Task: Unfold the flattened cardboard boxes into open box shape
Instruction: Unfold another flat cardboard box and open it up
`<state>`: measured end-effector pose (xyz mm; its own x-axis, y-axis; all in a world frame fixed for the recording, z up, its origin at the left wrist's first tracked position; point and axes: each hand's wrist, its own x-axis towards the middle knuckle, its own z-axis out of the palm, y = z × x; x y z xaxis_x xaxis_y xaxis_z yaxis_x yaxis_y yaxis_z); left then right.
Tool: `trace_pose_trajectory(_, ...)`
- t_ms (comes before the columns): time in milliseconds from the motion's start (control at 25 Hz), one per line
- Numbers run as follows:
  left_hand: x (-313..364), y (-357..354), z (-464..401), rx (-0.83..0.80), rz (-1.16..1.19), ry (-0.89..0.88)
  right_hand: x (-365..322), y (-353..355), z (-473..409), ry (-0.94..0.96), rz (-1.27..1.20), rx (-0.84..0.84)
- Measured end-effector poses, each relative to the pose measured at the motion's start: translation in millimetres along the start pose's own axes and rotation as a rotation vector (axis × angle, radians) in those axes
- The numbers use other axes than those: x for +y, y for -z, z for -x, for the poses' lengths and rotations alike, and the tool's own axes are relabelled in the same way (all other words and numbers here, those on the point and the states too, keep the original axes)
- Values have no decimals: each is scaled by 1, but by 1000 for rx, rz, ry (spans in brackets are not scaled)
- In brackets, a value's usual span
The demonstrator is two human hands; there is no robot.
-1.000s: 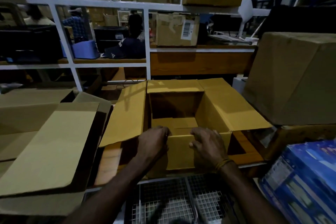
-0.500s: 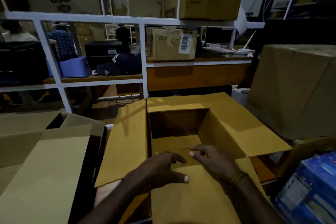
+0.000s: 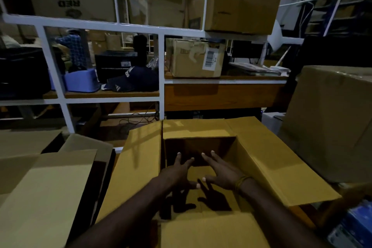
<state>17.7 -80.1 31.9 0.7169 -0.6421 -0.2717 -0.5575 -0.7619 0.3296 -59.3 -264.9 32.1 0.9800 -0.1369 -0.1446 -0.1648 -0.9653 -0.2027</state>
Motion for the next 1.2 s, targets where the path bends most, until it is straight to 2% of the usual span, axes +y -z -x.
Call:
trace_pose_trajectory(400,-24,42,-102,324,-161,78,51,31,-106,37,86,212)
trace_pose_trajectory(640,-27,59,-159,433,-193,136,77,51,-164,5,212,411)
trace_pose_trajectory(800,-35,71,-184,465,-257,226,98,60,-197,-76,139,373)
trace_pose_trajectory(920,-47,75,-195,486,-340,283,116,60,-220,-67,61,282)
trace_pose_trajectory(1080,-55,79,-208,396,-294,377,121,64,-244,-58,120,201)
trace_pose_trajectory(1200,-54,81,-212,327,-265,404,122,65,-253,-84,122,253)
